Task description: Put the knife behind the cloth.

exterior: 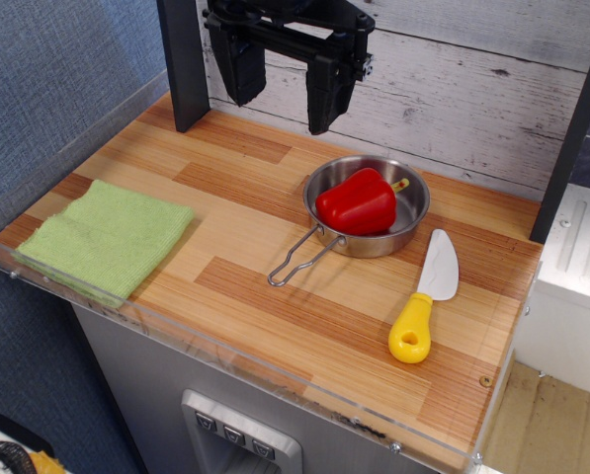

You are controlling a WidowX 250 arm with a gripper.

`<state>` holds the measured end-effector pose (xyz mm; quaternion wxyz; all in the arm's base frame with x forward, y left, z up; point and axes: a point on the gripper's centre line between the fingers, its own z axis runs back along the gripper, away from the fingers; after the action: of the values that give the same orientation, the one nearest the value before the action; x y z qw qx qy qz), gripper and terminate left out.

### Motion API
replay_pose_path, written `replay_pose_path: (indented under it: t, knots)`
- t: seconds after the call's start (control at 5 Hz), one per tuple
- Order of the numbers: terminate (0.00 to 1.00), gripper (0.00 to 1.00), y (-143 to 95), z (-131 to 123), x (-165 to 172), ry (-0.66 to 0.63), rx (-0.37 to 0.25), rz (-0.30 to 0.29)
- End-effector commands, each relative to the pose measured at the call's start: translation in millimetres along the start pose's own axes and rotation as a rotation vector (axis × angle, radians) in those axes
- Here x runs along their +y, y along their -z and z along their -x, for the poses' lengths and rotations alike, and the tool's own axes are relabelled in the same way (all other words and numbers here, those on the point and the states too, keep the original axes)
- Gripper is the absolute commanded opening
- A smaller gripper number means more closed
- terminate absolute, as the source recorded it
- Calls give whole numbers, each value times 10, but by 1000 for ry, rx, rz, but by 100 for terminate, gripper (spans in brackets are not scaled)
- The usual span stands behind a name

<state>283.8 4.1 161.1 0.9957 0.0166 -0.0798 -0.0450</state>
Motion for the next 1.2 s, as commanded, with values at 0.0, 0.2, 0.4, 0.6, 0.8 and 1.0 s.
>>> replay_pose_path:
  t: [0.0, 0.2, 0.4, 0.6, 0.8, 1.0]
  knots:
    - [0, 100, 0, 0, 0, 0, 0, 0]
    - [0, 100, -23, 10, -234, -25, 1, -43]
    - [0, 100, 5, 6, -456, -34, -15, -76]
    - [0, 100, 113, 13, -687, -17, -7, -85]
    - [0, 100, 378, -15, -861, -10, 13, -82]
    - [0, 100, 614, -111, -974, -3, 7, -67]
